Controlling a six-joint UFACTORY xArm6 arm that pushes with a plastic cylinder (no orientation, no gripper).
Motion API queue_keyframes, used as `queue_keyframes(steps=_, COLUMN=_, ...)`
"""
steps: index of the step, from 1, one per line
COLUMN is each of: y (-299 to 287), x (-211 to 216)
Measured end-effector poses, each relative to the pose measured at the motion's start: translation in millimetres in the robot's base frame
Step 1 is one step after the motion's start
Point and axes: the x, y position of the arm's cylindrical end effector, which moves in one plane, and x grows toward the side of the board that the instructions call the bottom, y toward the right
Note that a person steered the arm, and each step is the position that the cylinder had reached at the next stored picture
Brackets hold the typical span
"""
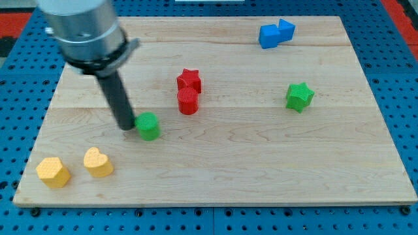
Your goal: Push the green circle close to the green star
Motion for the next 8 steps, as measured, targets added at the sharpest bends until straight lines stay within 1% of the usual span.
queue_keyframes(steps=1, y=76.3, x=4.4)
queue_keyframes(steps=2, y=49.7, x=15.5)
queue_keyframes(steps=3, y=68.5, x=42.2)
queue_keyframes(steps=4, y=115.9, x=33.1)
queue_keyframes(steps=5, y=145.6, x=-23.2)
queue_keyframes(steps=6, y=126.3, x=-30.6)
queue_keyframes(steps=7, y=89.9, x=-38.9)
queue_keyframes(steps=8, y=152.4, x=-49.1)
